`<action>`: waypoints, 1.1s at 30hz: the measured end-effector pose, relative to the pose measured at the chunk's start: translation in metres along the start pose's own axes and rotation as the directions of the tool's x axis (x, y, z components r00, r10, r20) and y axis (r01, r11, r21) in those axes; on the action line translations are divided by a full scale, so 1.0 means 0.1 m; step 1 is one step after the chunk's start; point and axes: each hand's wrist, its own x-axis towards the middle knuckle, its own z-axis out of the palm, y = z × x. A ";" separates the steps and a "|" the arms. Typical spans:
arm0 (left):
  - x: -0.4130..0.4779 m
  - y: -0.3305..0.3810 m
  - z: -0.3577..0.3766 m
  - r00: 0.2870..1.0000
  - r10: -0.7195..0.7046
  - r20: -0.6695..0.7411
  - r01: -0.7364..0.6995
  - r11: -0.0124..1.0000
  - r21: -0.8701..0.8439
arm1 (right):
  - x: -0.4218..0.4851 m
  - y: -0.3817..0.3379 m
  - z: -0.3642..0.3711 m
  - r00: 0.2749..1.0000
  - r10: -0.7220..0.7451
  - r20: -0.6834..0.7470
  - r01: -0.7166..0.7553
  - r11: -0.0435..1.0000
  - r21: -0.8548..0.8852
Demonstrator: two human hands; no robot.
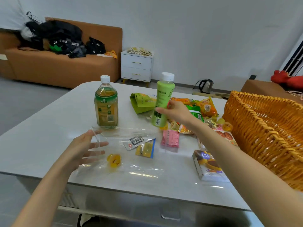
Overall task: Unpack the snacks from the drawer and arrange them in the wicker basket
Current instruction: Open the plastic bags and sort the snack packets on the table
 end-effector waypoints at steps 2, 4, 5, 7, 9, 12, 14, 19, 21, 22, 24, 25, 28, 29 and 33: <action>0.00 0.02 0.01 1.000 -0.001 0.001 0.001 1.000 0.002 | 0.10 -0.14 0.15 0.993 0.047 0.109 -0.066 0.980 0.186; 0.00 0.04 0.04 1.000 0.004 0.005 -0.005 1.000 0.017 | 0.26 -0.14 0.32 0.994 0.048 0.101 -0.063 0.986 0.152; 0.01 0.05 0.05 1.000 0.008 0.004 -0.008 1.000 0.022 | 0.33 -0.13 0.41 0.994 0.049 0.095 -0.059 0.992 0.110; 0.03 0.07 0.06 1.000 0.013 0.000 -0.013 1.000 0.026 | 0.48 -0.10 0.58 0.991 0.066 0.112 -0.073 0.995 0.061; 0.07 0.08 0.04 1.000 0.012 -0.007 -0.012 1.000 0.025 | 0.60 -0.07 0.76 0.986 0.091 0.138 -0.097 0.995 0.037; 0.13 0.07 -0.02 1.000 0.011 -0.024 -0.010 1.000 0.027 | 0.73 -0.02 0.99 0.983 0.107 0.148 -0.104 0.994 -0.025; 0.17 0.06 -0.06 0.999 0.009 -0.040 -0.008 1.000 0.019 | 0.80 -0.01 1.10 0.984 0.097 0.150 -0.090 0.994 -0.055; 0.19 0.02 -0.07 0.998 0.016 -0.062 -0.014 0.999 0.038 | 0.86 -0.01 1.19 0.982 0.066 0.174 -0.041 0.989 -0.142; 0.18 0.01 -0.08 0.998 0.021 -0.064 -0.018 0.999 0.045 | 0.85 0.01 1.19 0.980 0.069 0.188 -0.033 0.982 -0.186; 0.18 0.00 -0.08 0.998 0.021 -0.065 -0.019 0.999 0.042 | 0.85 0.02 1.17 0.980 0.076 0.183 -0.040 0.981 -0.191; 0.18 0.01 -0.11 0.998 0.012 -0.062 -0.010 0.999 0.038 | 0.83 0.03 1.05 0.987 0.068 0.147 -0.043 0.985 -0.170; 0.17 0.02 -0.13 0.998 0.004 -0.056 -0.002 0.999 0.035 | 0.80 0.06 0.95 0.991 0.053 0.124 -0.033 0.986 -0.165; 0.15 0.03 -0.15 1.000 0.003 -0.026 -0.002 1.000 0.026 | 0.67 0.26 0.59 0.998 0.040 0.047 -0.027 0.966 -0.258; 0.14 0.03 -0.15 1.000 0.005 -0.018 -0.005 1.000 0.016 | 0.61 0.36 0.47 0.999 0.045 0.014 -0.038 0.948 -0.317; 0.15 0.04 -0.08 1.000 -0.001 0.001 0.001 0.998 -0.057 | 0.36 0.78 0.18 0.987 0.149 0.055 -0.094 0.827 -0.554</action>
